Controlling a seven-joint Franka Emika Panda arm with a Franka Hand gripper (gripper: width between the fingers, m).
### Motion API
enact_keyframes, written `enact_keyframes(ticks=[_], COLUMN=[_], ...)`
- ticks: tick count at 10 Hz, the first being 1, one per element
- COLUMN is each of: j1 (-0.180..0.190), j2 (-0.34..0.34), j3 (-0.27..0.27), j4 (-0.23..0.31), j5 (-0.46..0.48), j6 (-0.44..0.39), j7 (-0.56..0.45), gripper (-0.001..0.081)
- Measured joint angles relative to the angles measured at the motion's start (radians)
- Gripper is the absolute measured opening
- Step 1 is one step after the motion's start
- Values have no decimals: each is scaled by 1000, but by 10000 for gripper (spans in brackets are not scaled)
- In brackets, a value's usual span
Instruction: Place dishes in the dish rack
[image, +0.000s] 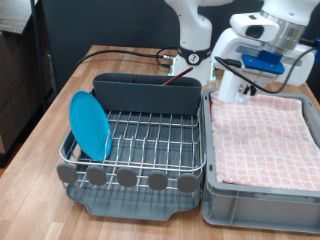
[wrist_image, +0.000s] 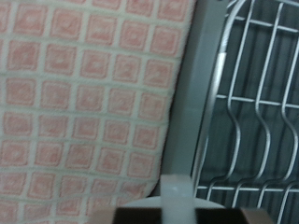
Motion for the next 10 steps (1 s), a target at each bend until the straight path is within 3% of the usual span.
enact_keyframes(ticks=[2,4,6,10], j1=[-23,-40,-40,-40], j2=[30,81,82,137], j3=[-41,-55,-55,-82], j4=[29,88,85,103], j5=[-11,-11,-10,-76], j6=[61,76,91,221], j7=[-7,-86,-77,-67], gripper=[72,72,72,72])
